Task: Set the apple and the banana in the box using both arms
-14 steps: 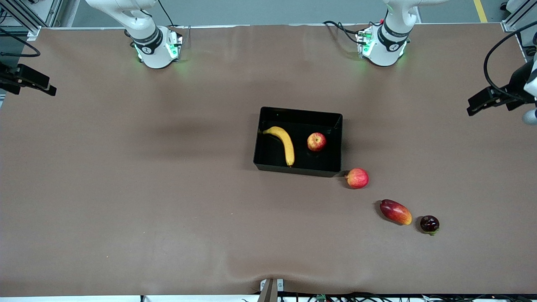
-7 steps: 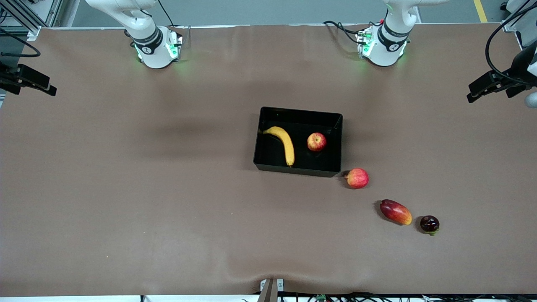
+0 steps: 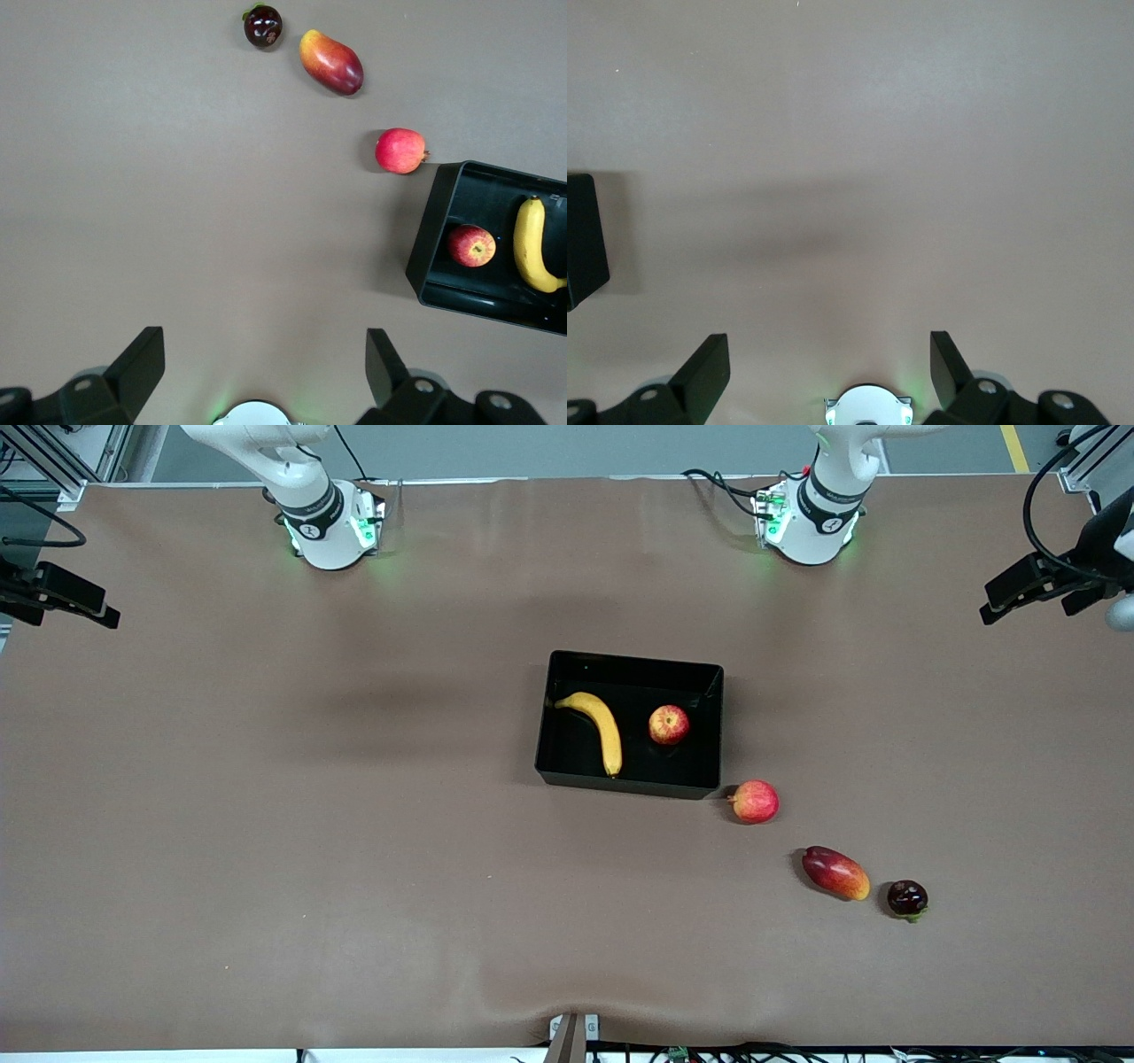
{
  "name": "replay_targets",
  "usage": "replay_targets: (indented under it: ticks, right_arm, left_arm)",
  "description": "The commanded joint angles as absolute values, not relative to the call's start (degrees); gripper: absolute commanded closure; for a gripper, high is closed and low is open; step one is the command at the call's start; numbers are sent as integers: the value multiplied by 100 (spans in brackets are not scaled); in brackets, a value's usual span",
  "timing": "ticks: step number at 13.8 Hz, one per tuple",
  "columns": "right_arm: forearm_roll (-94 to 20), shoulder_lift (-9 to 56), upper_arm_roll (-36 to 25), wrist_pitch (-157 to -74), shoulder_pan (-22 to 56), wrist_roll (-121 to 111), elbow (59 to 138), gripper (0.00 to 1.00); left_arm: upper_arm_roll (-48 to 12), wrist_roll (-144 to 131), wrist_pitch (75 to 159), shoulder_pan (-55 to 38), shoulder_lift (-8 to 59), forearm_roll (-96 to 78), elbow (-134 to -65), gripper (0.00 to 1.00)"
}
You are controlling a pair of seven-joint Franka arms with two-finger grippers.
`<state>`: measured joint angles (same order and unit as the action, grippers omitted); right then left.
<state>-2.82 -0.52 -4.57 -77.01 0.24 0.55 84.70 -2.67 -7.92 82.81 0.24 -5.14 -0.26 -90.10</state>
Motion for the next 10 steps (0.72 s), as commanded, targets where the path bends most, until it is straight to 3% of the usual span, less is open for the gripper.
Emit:
replay_targets:
  ticks: [1,10]
  right_arm:
    - [-281,44,-396,-7778,-52,105,8429,0]
    - [-325,141,-387,-7849,26,105,8437,0]
  left_arm:
    - [-273,-721,8218,44,-537,-115,-9009,0]
    - [-281,-844,8218,-219,-158,26,-8596,0]
